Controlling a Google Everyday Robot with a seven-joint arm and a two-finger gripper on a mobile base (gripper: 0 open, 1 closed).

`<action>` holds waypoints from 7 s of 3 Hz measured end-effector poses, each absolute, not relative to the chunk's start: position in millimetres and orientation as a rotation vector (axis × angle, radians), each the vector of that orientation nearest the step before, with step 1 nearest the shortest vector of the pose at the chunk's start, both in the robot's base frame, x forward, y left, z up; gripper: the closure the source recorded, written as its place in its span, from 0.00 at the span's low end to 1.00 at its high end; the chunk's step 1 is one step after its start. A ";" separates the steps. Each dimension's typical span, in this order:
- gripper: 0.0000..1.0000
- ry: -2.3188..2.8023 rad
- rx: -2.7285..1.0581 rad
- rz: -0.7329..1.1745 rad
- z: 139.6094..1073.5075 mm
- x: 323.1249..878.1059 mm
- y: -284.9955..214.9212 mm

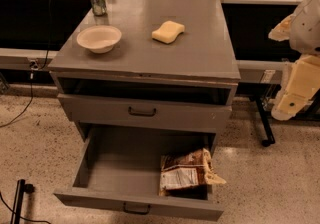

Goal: Pick brown chip bag from middle drawer and place on counter

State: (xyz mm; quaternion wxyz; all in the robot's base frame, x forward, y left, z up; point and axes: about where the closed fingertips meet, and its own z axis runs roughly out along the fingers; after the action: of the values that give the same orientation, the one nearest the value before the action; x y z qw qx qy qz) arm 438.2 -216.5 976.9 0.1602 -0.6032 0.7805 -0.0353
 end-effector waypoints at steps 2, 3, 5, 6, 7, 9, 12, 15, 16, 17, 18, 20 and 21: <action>0.00 2.172 -1.827 -0.006 946.0 450.3 -184.9; 0.00 2.037 -1.940 0.146 869.8 452.2 -134.8; 0.00 1.897 -1.847 0.159 832.6 472.0 -117.1; 0.00 1.941 -1.945 0.028 780.9 481.3 -116.3; 0.00 1.905 -1.970 -0.010 708.8 488.4 -130.3; 0.00 1.890 -2.013 0.105 681.7 477.8 -114.4; 0.00 1.784 -2.099 0.252 574.6 445.2 -80.4; 0.00 1.879 -2.144 0.194 471.2 489.9 -114.7; 0.18 1.880 -2.155 0.174 449.8 498.8 -123.3; 0.40 1.840 -2.168 0.164 445.0 501.7 -122.5; 0.65 1.798 -2.179 0.157 442.9 502.7 -120.2; 1.00 1.656 -2.076 0.281 487.1 495.4 -108.3; 1.00 1.530 -2.013 0.384 524.7 479.4 -103.5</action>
Offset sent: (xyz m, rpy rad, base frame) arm 0.0295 0.0787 -0.0841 0.0752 0.1491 0.2379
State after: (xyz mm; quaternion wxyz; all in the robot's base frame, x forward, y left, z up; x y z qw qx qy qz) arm 479.4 -103.5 524.7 0.2878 -0.7538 0.5730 0.1440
